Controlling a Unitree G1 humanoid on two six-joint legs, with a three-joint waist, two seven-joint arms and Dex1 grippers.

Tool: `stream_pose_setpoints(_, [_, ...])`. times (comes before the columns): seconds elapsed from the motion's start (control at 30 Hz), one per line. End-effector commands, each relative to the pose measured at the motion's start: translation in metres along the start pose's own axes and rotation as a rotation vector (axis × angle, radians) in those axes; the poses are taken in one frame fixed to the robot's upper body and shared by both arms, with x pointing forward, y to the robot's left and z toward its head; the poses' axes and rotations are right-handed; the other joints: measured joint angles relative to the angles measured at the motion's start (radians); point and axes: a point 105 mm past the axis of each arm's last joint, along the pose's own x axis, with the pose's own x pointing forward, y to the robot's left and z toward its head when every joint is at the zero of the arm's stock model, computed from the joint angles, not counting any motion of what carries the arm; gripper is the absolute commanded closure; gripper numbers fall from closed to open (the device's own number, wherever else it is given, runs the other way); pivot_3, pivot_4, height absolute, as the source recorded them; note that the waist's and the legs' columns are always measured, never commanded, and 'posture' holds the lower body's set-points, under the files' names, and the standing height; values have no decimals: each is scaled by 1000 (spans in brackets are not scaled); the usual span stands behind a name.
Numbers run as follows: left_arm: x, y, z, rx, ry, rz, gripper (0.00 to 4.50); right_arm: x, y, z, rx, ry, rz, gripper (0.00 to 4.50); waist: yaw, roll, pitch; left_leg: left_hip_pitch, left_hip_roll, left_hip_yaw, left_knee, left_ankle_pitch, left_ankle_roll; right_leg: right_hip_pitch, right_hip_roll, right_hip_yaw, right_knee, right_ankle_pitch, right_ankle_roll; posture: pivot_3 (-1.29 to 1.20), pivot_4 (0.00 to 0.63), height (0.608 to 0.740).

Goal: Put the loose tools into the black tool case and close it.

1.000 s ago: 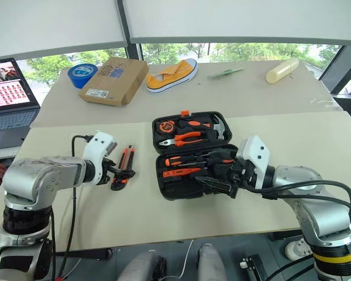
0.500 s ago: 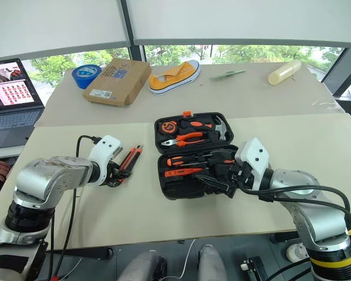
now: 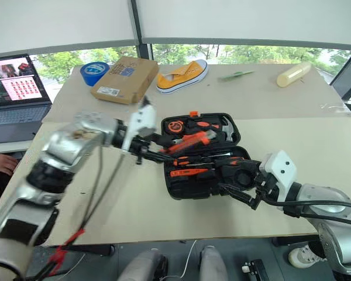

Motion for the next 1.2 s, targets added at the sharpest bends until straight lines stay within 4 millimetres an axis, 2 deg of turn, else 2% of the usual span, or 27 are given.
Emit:
stream_pose_setpoints(0.03, [14, 5, 3, 24, 100, 4, 2764, -6, 5, 12, -29, -37, -32, 0, -3, 0, 0, 0, 1, 0, 0, 0, 0, 0, 1, 0, 0, 0, 0, 0, 150, 735])
stream_pose_setpoints(0.1, [25, 12, 4, -83, 116, 38, 2764, -8, 7, 11, -22, -40, -49, 0, -2, 0, 0, -1, 1, 0, 1, -1, 1, 0, 1, 0, 0, 0, 0, 0, 150, 735])
stream_pose_setpoints(0.17, [30, 12, 4, -116, 133, 31, 2764, -9, 8, 11, -18, -40, -62, 0, -1, 0, 0, -1, 1, 0, 4, -4, 6, 0, 1, 0, 1, -1, 1, 0, 150, 735])
stream_pose_setpoints(0.33, [42, -10, -8, -72, 220, -72, 2764, -11, 4, 9, -14, -42, -105, 0, -2, 0, 0, -1, 2, 0, 7, -3, 6, 0, 3, 1, 2, -1, 1, 0, 150, 735])
stream_pose_setpoints(0.63, [43, -20, -11, -114, 232, -120, 2764, -7, 6, 7, -9, -44, -104, 0, 4, 0, 0, -1, 2, 0, 9, -3, 5, 0, 3, 1, 2, -1, 1, 0, 150, 735])
stream_pose_setpoints(0.83, [51, -12, -20, -129, 259, -70, 2764, -7, 4, 8, -13, -43, -106, 0, 4, 0, 0, -1, 2, 0, 9, -3, 5, 1, 3, 1, 1, -1, 1, 0, 150, 735])
stream_pose_setpoints(1.0, [58, -6, -9, -180, 213, -56, 2764, -6, 8, 6, -6, -38, -88, 0, 6, 0, 0, -1, 2, 0, 9, -3, 5, 1, 3, 1, 1, -1, 1, 0, 150, 735])
stream_pose_setpoints(1.03, [56, -8, -4, -193, 191, -70, 1782, -5, 9, 6, -5, -37, -83, 0, 5, 0, 0, -1, 2, 0, 9, -3, 5, 1, 2, 1, 1, -1, 1, 0, 150, 735])
stream_pose_setpoints(1.2, [41, -9, 17, -198, 106, -97, 14, -4, 10, 4, -3, -35, -77, 0, 5, 0, 0, -1, 2, 0, 9, -3, 5, 1, 3, 1, 2, -1, 1, 0, 150, 735])
